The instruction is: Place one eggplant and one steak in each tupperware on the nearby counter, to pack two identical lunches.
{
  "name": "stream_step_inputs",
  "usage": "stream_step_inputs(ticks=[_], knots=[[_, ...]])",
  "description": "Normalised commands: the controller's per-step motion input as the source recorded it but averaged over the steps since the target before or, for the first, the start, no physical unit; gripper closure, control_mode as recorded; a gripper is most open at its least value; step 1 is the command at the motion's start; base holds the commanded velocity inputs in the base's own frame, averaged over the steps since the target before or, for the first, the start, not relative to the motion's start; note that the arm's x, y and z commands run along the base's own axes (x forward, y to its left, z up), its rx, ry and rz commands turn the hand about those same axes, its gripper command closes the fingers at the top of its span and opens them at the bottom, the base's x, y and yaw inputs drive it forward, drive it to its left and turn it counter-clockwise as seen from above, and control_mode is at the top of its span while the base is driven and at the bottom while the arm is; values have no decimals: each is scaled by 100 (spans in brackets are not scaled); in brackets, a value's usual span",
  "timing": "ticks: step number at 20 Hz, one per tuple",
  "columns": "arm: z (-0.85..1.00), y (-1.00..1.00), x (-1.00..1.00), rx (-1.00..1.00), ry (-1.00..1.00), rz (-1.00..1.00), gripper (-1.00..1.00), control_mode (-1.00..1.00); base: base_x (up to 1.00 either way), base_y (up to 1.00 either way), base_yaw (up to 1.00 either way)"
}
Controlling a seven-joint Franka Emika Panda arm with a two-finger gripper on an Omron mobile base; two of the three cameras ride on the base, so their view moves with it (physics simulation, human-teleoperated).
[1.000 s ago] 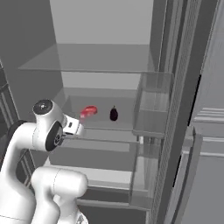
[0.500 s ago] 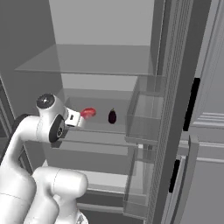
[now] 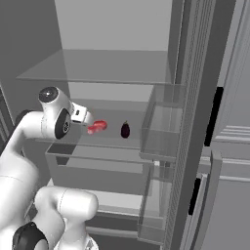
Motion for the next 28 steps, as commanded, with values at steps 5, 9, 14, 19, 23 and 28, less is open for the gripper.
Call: stream_step_inputs(ticks=[5,9,14,19,23,28], knots=[[-28,-12,44,0,18,-1,-100,-100,0,0,0],[-38,-3,38,0,14,-2,-100,-100,0,0,0],[-48,0,30,0,2,-3,-100,-100,0,0,0],[-40,0,15,0,-1,-2,-100,-100,0,0,0],[-9,16,26,0,0,-2,-100,-100,0,0,0],[-7,12,34,0,1,-3,-100,-100,0,0,0]])
